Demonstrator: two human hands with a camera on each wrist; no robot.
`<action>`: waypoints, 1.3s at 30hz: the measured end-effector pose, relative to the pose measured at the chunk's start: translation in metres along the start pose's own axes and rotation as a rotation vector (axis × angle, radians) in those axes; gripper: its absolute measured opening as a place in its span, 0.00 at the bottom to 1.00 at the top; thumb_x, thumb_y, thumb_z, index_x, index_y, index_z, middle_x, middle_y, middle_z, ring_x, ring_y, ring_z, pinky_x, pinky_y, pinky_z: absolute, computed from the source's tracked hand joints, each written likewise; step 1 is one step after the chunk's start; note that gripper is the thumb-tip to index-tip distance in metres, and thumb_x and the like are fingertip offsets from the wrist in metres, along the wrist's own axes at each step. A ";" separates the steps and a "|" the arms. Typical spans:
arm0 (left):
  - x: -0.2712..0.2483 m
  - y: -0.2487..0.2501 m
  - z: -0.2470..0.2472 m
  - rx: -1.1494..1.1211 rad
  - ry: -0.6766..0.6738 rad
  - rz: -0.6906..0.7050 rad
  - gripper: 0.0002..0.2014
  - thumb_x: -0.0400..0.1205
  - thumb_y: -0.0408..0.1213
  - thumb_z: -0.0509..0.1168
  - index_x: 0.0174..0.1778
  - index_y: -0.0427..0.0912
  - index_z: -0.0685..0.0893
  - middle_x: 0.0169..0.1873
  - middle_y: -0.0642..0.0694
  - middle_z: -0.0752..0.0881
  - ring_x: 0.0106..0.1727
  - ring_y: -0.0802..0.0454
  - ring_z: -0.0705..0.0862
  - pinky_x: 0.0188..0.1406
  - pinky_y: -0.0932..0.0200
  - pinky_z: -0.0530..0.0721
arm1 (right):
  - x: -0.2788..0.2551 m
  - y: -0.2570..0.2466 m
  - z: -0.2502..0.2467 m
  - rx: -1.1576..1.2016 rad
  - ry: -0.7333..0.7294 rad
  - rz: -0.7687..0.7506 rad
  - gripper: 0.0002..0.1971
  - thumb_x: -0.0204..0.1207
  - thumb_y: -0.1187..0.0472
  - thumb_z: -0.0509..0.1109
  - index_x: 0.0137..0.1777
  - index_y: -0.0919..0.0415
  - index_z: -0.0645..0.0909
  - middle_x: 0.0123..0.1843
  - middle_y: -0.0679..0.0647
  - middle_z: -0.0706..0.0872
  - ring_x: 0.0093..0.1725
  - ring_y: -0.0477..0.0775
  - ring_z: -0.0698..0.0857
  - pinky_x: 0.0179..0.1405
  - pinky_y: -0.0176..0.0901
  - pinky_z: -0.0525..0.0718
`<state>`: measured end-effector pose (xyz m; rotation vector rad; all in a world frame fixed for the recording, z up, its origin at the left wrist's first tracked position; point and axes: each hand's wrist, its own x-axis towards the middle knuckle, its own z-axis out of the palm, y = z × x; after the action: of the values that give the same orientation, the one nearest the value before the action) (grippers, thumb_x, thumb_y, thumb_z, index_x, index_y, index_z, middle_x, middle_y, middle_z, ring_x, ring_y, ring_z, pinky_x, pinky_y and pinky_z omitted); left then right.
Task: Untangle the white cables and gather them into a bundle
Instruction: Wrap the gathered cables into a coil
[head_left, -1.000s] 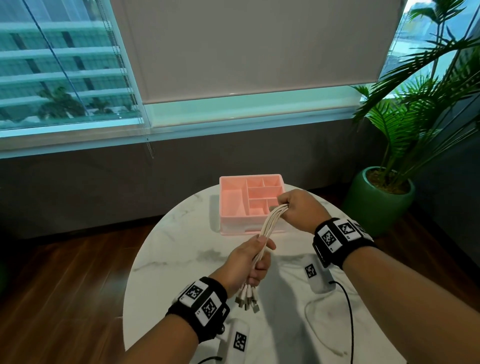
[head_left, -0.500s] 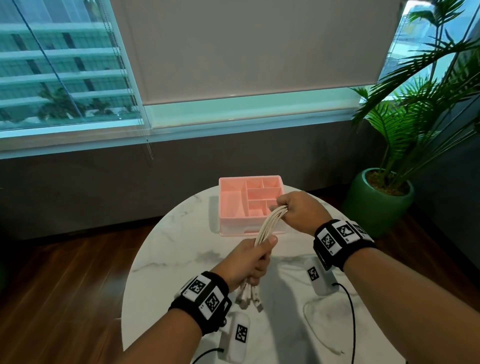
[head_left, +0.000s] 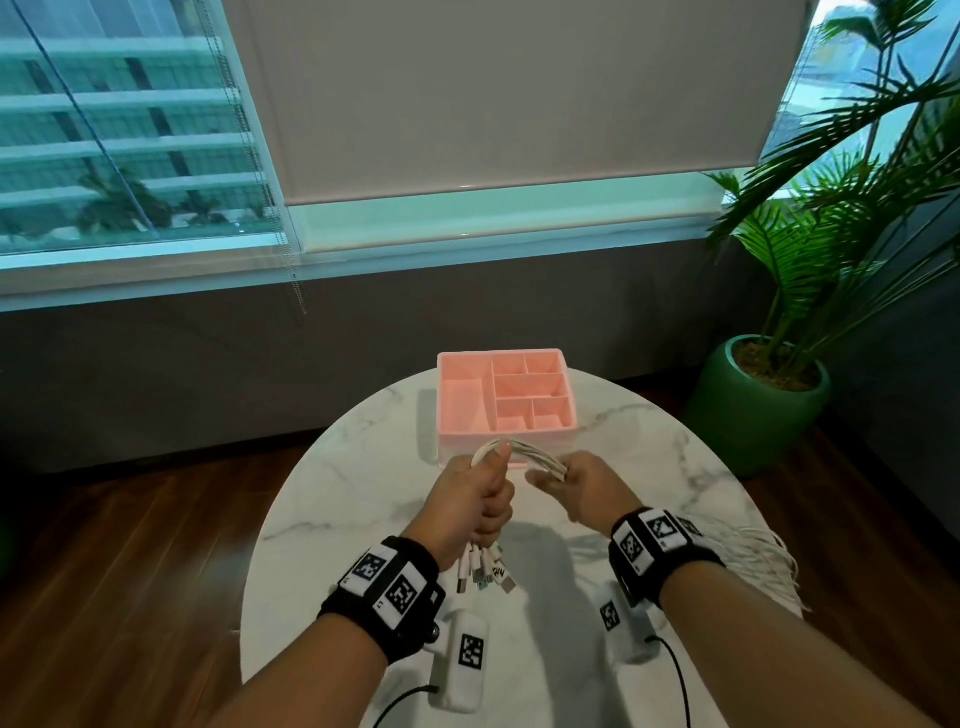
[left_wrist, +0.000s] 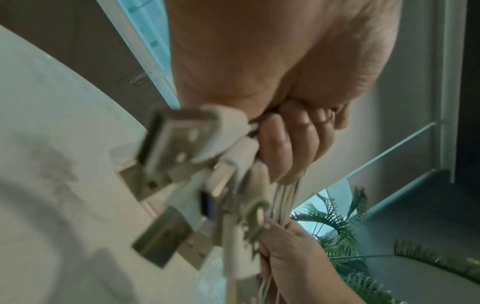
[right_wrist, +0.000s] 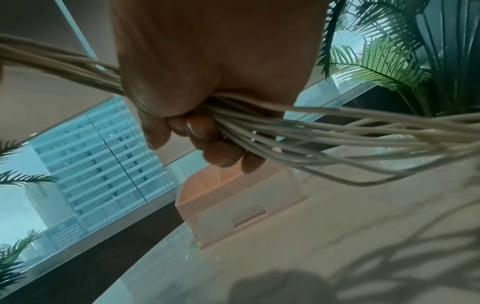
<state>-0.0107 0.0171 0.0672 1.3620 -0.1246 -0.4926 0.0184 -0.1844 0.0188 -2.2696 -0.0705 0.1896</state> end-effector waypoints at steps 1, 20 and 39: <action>-0.002 -0.002 -0.001 -0.008 0.004 -0.003 0.26 0.90 0.54 0.57 0.29 0.47 0.57 0.22 0.48 0.57 0.22 0.55 0.54 0.19 0.66 0.56 | -0.002 0.004 0.006 0.041 -0.021 0.019 0.24 0.79 0.45 0.73 0.26 0.53 0.71 0.18 0.47 0.70 0.20 0.49 0.69 0.28 0.44 0.74; 0.008 0.022 -0.011 -0.503 0.181 0.056 0.28 0.90 0.59 0.53 0.27 0.48 0.59 0.22 0.52 0.56 0.19 0.58 0.53 0.16 0.64 0.52 | -0.026 0.005 0.057 -0.192 -0.133 0.106 0.24 0.83 0.38 0.61 0.31 0.53 0.71 0.28 0.49 0.78 0.29 0.51 0.77 0.34 0.50 0.78; 0.018 0.011 -0.003 -0.234 0.731 0.295 0.30 0.89 0.61 0.51 0.23 0.48 0.63 0.17 0.53 0.65 0.18 0.56 0.62 0.20 0.63 0.61 | -0.053 -0.037 0.085 -0.516 -0.437 0.003 0.14 0.82 0.50 0.62 0.50 0.61 0.81 0.54 0.64 0.87 0.53 0.66 0.87 0.50 0.50 0.82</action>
<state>0.0093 0.0137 0.0738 1.1922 0.3196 0.2468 -0.0472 -0.1024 -0.0012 -2.6954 -0.3836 0.7397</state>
